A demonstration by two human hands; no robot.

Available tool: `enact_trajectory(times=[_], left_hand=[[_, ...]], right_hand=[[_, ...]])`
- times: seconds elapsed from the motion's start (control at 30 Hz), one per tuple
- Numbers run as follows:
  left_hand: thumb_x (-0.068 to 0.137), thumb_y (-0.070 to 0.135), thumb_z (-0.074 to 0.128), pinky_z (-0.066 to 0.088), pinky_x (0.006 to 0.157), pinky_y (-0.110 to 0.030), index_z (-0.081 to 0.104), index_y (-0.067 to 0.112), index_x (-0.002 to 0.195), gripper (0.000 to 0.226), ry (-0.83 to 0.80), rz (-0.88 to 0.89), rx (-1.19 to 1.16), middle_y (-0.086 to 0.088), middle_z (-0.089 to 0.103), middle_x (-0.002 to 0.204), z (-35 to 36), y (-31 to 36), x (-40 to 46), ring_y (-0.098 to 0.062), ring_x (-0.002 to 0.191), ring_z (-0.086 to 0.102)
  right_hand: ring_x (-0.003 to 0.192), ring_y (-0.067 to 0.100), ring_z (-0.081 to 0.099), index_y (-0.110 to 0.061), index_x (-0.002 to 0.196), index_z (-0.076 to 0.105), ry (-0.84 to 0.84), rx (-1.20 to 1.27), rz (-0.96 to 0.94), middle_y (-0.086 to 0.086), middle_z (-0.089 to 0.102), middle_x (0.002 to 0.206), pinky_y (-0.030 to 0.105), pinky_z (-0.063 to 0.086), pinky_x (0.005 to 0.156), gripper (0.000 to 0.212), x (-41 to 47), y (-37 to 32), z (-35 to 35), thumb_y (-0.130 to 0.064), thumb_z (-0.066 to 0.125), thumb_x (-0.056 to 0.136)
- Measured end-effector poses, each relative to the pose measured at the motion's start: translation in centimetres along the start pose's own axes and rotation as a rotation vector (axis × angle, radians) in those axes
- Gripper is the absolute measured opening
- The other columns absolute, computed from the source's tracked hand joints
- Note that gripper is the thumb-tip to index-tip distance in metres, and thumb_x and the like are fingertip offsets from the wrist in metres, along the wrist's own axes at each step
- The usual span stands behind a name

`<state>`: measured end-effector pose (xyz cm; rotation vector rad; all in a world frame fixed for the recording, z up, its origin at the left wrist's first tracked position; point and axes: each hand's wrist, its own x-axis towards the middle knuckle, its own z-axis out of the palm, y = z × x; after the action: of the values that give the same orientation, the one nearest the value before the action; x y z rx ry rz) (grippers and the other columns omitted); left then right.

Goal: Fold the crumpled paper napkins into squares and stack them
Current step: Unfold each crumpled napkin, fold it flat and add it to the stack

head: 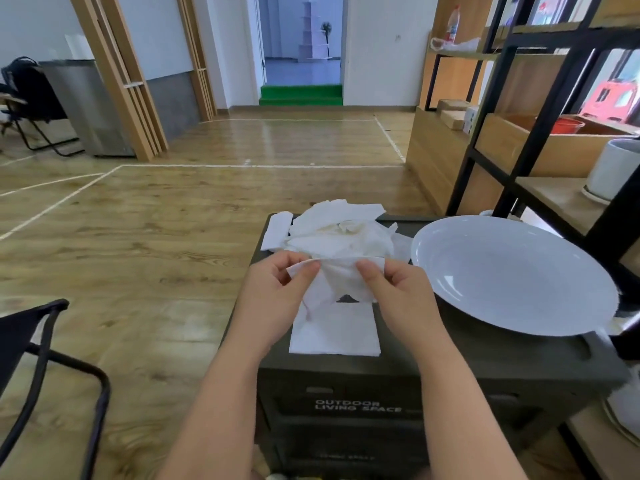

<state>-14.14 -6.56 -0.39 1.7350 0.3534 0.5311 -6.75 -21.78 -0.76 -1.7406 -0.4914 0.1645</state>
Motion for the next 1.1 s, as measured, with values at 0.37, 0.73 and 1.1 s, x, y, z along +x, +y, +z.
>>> enact_trajectory(times=[0.37,0.73,1.1], left_hand=[[0.092,0.038,0.055,0.024,0.056,-0.028,0.045,0.002,0.063,0.047,0.133,-0.108,0.286,-0.004,0.038,0.058,0.6,-3.2,0.7,-0.015,0.055,0.032],[0.094,0.040,0.053,0.022,0.048,-0.025,0.038,0.013,0.061,0.045,0.067,-0.098,0.749,-0.001,0.041,0.060,1.2,-4.0,0.8,-0.012,0.053,0.038],[0.092,0.045,0.054,0.027,0.051,-0.028,0.044,0.018,0.067,0.037,0.067,-0.139,0.894,0.003,0.047,0.065,1.4,-4.3,0.8,-0.017,0.066,0.047]], right_hand=[[0.059,0.008,0.047,-0.012,0.061,0.055,0.189,-0.342,0.113,-0.004,0.052,0.059,0.023,0.033,0.054,0.040,0.6,2.5,1.8,-0.040,0.058,0.091],[0.057,0.013,0.044,-0.010,0.065,0.051,0.154,-0.714,0.094,0.003,0.047,0.062,0.022,0.032,0.052,0.042,0.8,3.5,1.4,-0.044,0.055,0.090],[0.056,0.008,0.045,-0.017,0.073,0.053,0.121,-0.821,0.120,-0.003,0.052,0.066,0.017,0.032,0.050,0.035,0.6,3.7,1.8,-0.048,0.055,0.090]])
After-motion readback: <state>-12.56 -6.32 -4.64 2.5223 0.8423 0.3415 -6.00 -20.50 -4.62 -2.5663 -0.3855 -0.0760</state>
